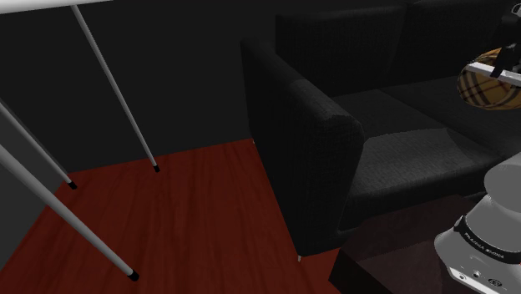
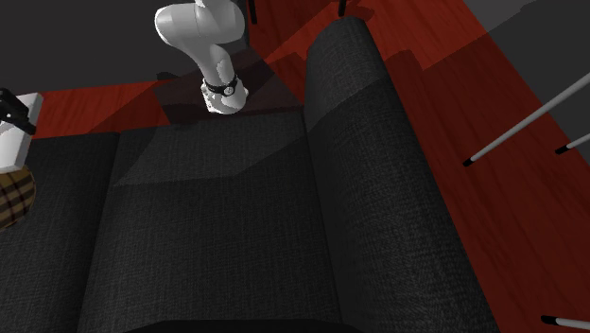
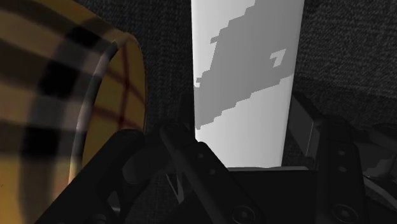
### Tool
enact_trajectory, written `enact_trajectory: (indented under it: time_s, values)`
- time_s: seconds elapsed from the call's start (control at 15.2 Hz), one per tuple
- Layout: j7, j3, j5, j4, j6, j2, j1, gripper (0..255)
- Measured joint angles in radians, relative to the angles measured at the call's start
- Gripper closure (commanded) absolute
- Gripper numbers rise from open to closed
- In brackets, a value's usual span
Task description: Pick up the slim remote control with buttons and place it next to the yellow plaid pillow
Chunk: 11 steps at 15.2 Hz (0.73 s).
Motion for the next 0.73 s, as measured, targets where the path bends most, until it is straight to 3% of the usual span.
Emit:
enact_trajectory:
  time_s: [0.73]
  values:
    - [-0.008, -0.022, 0.006, -0.128, 0.150, 0.025, -0.004, 255]
